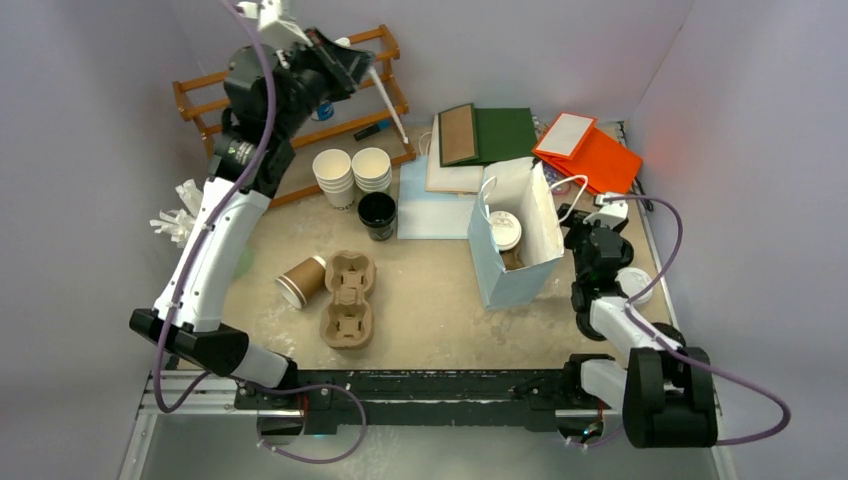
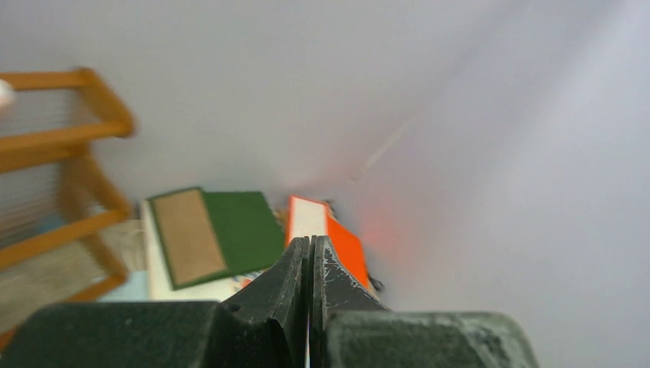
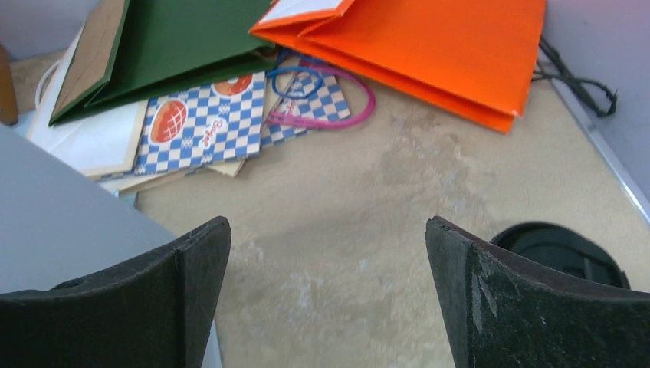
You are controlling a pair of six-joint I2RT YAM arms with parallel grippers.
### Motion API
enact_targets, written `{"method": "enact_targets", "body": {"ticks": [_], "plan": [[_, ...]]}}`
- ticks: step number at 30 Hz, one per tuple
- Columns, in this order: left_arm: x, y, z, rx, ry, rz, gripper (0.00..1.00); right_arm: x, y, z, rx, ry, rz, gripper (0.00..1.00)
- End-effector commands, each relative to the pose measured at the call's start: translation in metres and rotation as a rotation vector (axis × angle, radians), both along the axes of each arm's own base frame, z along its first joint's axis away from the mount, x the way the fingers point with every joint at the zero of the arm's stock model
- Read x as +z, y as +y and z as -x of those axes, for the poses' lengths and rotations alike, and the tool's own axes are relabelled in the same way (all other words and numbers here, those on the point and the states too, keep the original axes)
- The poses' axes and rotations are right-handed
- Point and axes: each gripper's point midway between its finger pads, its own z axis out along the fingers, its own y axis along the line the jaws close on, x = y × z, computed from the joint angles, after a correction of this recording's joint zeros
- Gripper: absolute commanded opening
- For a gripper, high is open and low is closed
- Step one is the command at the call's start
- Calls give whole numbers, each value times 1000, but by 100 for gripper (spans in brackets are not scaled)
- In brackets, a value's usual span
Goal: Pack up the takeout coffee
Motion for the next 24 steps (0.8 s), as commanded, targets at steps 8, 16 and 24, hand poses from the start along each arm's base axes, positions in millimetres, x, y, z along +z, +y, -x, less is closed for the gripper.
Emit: {"method": "enact_targets", "body": {"ticks": [8, 16, 24], "plan": [[83, -98, 85, -368, -273, 80, 0, -22, 12, 39, -32, 223, -192, 99], [117, -131, 115, -486, -383, 150, 0, -6, 19, 54, -12, 189, -244, 98], [81, -197, 137, -617, -306, 126, 0, 3, 23, 50, 18, 160, -248, 97]]}}
